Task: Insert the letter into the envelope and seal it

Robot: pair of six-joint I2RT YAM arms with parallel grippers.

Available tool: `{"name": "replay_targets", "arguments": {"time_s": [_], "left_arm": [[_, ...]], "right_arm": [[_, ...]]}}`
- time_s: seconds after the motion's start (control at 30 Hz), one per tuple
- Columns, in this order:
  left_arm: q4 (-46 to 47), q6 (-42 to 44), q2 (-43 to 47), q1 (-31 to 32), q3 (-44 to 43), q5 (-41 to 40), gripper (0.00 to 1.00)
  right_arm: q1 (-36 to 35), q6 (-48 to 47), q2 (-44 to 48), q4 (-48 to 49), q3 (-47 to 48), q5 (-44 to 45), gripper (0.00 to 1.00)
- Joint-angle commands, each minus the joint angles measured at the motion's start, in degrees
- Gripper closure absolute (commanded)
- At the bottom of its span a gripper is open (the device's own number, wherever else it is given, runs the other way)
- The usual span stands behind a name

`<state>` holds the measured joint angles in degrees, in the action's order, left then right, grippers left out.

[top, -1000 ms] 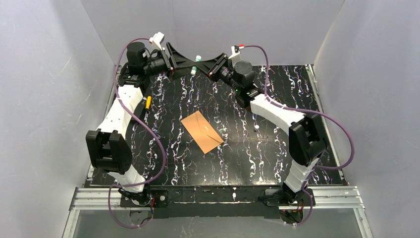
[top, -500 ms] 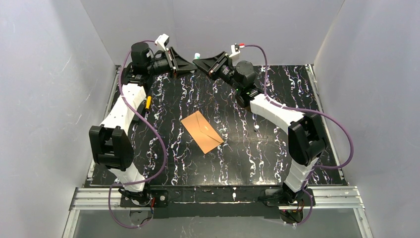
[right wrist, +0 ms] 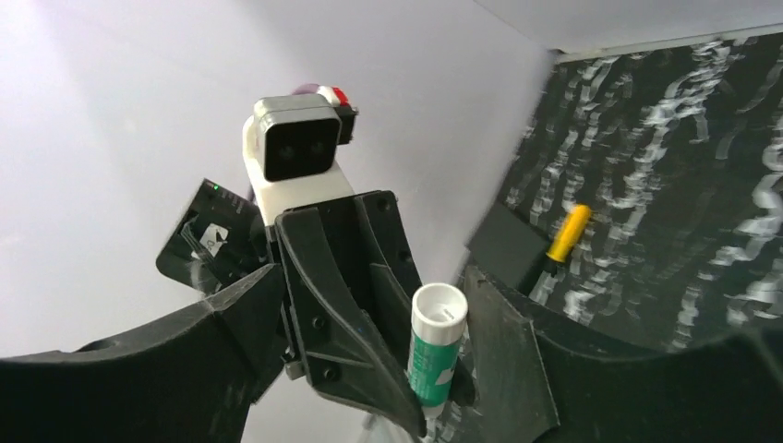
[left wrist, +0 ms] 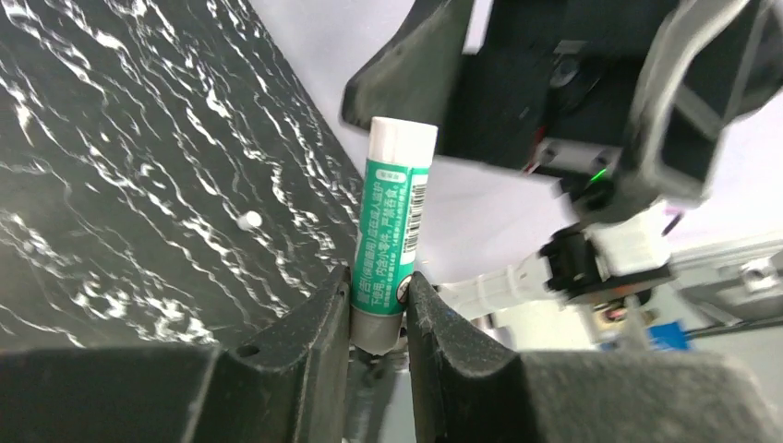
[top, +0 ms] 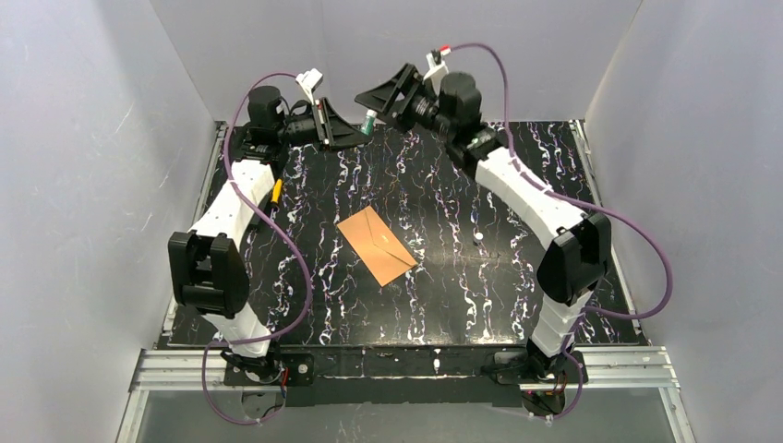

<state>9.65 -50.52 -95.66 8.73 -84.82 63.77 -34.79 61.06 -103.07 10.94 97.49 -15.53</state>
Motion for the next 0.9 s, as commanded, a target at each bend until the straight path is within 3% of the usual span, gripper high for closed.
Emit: {"name": "replay_targets", "arguments": {"time_s": [0.0, 0.1, 0.17, 0.27, 0.53, 0.87], "left_arm": [[-2.77, 19.36, 6.00, -0.03, 2.61, 0.20, 1.00], [-20.52, 37.83, 5.40, 0.68, -4.02, -9.42, 1.00], [-25.38, 44.23, 4.88, 0.91, -6.63, -13.64, 1.00], [-24.97, 49.91, 6.56, 0.94, -5.94, -18.27, 1.00], [-24.06, 64.14, 10.78, 2.36, -1.33, -21.03, 1.00], [-22.89, 75.81, 14.70, 3.98, 1.48, -24.48, 1.00]], "right_arm": [[1.17, -11.28, -1.49, -26.75, 13.33, -5.04, 0.22], [1.12, -11.59, -1.37, -32.40, 14.57, -5.73, 0.23], [1.12, -14.03, -2.19, -39.28, 16.69, -3.20, 0.24], [1.15, -16.56, -2.10, -41.34, 17.68, 0.45, 0.24], [0.25, -11.48, -1.98, -28.14, 13.85, -8.19, 0.24], [-0.37, -9.16, -5.05, -28.27, 16.53, -10.32, 0.29]]}}
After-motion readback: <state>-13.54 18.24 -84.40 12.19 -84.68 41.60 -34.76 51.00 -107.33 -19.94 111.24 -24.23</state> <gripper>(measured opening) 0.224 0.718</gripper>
